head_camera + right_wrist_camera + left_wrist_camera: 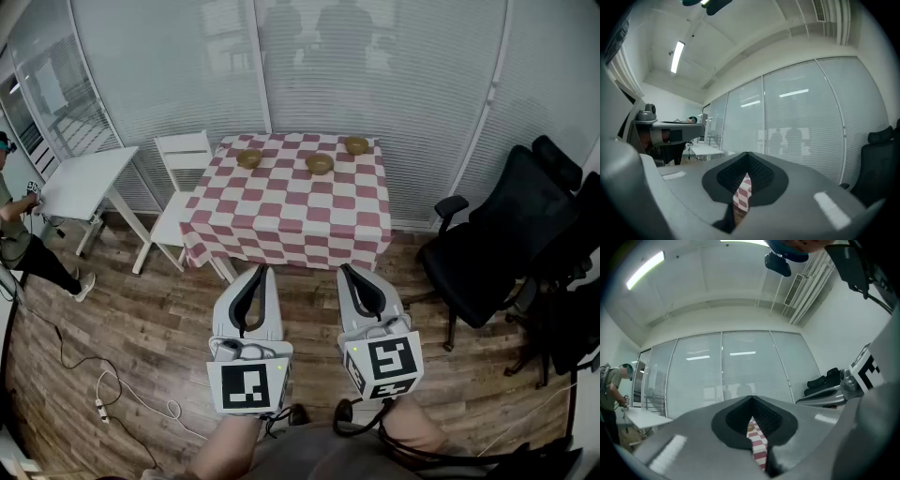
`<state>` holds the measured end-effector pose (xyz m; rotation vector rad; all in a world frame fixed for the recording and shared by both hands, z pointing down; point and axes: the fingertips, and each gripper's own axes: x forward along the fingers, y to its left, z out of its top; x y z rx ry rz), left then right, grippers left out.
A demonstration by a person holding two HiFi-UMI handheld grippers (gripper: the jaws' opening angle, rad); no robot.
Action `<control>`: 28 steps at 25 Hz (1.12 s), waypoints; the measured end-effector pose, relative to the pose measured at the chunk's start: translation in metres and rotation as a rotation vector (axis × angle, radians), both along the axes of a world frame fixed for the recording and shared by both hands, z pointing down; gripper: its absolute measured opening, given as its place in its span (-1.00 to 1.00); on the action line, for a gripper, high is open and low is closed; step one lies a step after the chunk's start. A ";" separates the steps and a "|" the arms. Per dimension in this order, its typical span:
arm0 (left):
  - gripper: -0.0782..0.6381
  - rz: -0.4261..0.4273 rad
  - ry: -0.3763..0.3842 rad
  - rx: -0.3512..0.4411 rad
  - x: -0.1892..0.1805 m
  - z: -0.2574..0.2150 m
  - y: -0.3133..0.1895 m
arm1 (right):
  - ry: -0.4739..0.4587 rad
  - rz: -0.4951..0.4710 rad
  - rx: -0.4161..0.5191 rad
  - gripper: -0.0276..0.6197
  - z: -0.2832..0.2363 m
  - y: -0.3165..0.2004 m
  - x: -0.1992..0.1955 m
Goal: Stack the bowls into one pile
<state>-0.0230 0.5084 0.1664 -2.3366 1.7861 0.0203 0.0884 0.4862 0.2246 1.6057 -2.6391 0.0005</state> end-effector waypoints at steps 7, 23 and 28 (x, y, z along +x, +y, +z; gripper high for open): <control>-0.78 -0.023 -0.009 -0.046 0.011 0.016 -0.010 | -0.009 -0.005 -0.028 -0.84 0.017 -0.010 0.015; -0.78 -0.052 -0.024 -0.034 0.065 0.017 -0.027 | -0.066 -0.017 -0.017 -0.83 0.011 -0.039 0.076; -0.78 -0.048 -0.009 -0.040 0.067 0.022 -0.054 | -0.050 -0.027 -0.038 -0.83 0.019 -0.064 0.077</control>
